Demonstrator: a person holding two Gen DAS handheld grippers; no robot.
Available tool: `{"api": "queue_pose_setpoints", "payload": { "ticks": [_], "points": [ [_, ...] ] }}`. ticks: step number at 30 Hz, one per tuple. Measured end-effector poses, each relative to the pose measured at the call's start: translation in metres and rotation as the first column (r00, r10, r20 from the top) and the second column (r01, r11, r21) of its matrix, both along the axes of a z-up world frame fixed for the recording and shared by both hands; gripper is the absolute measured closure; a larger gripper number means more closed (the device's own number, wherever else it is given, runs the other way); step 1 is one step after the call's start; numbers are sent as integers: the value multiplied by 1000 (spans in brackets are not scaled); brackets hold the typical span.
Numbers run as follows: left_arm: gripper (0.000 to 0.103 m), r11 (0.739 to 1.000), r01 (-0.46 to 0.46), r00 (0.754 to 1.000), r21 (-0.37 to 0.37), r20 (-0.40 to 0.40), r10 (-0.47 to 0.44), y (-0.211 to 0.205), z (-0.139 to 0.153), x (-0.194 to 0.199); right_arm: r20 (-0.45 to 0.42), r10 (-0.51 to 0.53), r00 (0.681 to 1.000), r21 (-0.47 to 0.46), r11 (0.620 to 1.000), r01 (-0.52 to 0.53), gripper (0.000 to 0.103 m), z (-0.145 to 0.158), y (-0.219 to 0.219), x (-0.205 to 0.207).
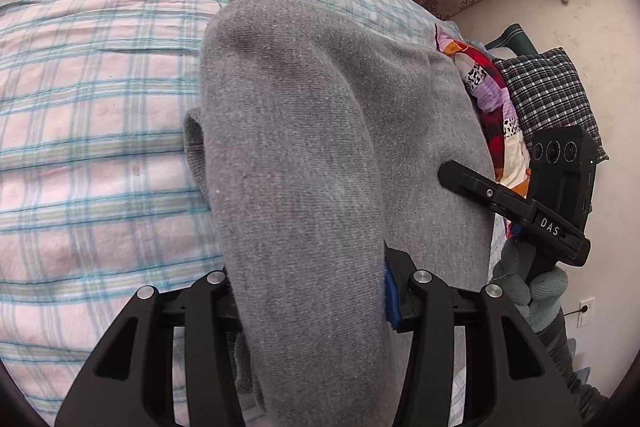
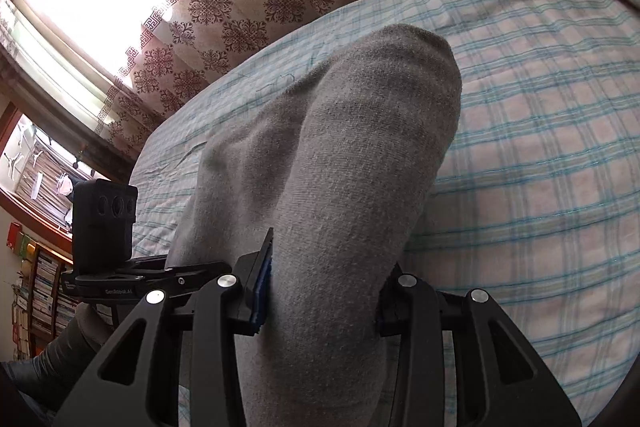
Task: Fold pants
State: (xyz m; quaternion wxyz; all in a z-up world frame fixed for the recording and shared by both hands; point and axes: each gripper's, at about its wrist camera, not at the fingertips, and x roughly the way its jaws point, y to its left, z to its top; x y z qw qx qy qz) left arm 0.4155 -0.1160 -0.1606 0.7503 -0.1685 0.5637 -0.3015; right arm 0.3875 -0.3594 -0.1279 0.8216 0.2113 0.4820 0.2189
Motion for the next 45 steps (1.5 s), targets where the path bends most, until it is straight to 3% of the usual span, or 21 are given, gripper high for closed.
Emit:
{"api": "queue_pose_setpoints", "payload": {
  "ticks": [6, 11, 15, 20, 23, 28, 31, 35, 39, 45],
  "points": [
    [39, 999, 9, 999, 52, 49, -12, -14, 2, 4, -27, -68, 997, 21, 997, 68, 53, -22, -17, 0],
    [34, 986, -56, 990, 155, 138, 35, 12, 25, -18, 45, -155, 987, -90, 983, 159, 40, 2, -25, -16],
    [33, 956, -90, 957, 280, 290, 5, 14, 57, -52, 185, -223, 957, -243, 933, 265, 40, 37, -26, -27],
    [33, 935, -66, 918, 349, 389, -80, 10, 78, -101, 219, -184, 958, -254, 938, 238, 40, 56, -7, -13],
    [33, 924, -26, 907, 381, 397, -139, -2, 78, -120, 199, -164, 966, -302, 928, 219, 40, 47, 9, 9],
    [33, 890, 28, 906, 456, 366, -215, -16, 52, -126, 119, -169, 978, -382, 902, 202, 39, 16, 19, 39],
    [33, 874, 34, 906, 485, 355, -232, -16, 39, -122, 104, -162, 981, -411, 891, 191, 37, 1, 21, 43],
    [33, 858, 32, 905, 512, 350, -242, -19, 30, -121, 107, -169, 980, -410, 890, 198, 37, 5, 20, 38],
    [33, 861, 14, 902, 508, 365, -230, -18, 30, -126, 170, -160, 972, -384, 898, 215, 37, 35, 21, 3],
    [33, 869, -21, 908, 494, 373, -190, -15, 35, -134, 218, -98, 971, -444, 876, 188, 37, 59, 26, -87]
  ]
}}
